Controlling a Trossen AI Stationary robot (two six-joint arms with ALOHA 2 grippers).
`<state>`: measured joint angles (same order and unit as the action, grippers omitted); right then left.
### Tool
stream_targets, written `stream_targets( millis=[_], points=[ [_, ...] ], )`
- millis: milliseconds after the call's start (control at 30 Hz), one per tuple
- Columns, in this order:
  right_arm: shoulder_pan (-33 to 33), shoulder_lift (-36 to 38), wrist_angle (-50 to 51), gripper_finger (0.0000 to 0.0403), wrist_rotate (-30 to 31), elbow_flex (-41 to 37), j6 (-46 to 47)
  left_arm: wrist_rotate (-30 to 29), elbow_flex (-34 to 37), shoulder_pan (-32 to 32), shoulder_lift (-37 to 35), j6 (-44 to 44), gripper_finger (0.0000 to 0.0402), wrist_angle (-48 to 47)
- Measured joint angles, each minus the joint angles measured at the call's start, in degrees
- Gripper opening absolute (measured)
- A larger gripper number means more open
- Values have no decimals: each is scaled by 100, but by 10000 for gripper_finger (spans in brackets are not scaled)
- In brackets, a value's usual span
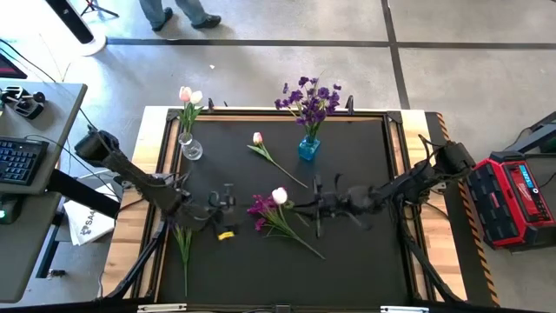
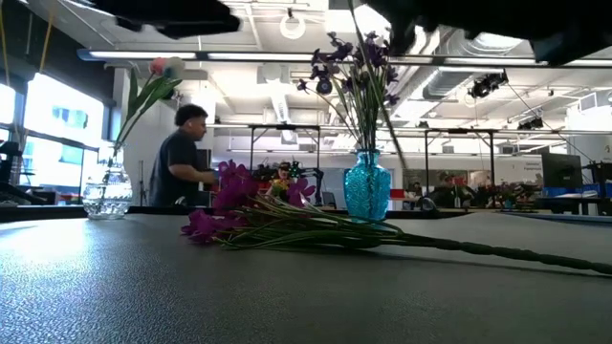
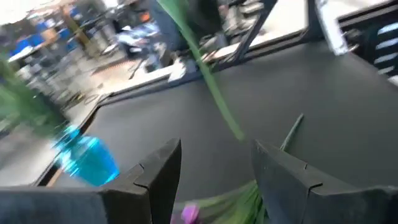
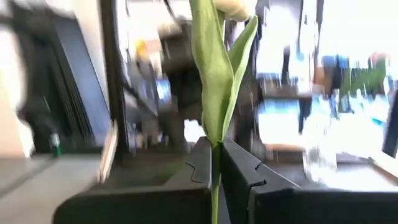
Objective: Sort flowers into vase by color
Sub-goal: Put the white flower into the transparent vase
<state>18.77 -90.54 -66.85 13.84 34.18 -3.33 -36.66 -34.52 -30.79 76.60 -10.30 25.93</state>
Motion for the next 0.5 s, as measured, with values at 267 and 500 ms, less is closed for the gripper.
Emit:
stream_targets(
  millis=[267,500],
  points=[
    [-156,0,-548,0,-448,-5,-454,2209,0,1181,1103,-360,184,2550],
    [-155,0,-547,0,-462,-7,-545,3057,-346,1775,1700,-173,184,3266]
  ],
)
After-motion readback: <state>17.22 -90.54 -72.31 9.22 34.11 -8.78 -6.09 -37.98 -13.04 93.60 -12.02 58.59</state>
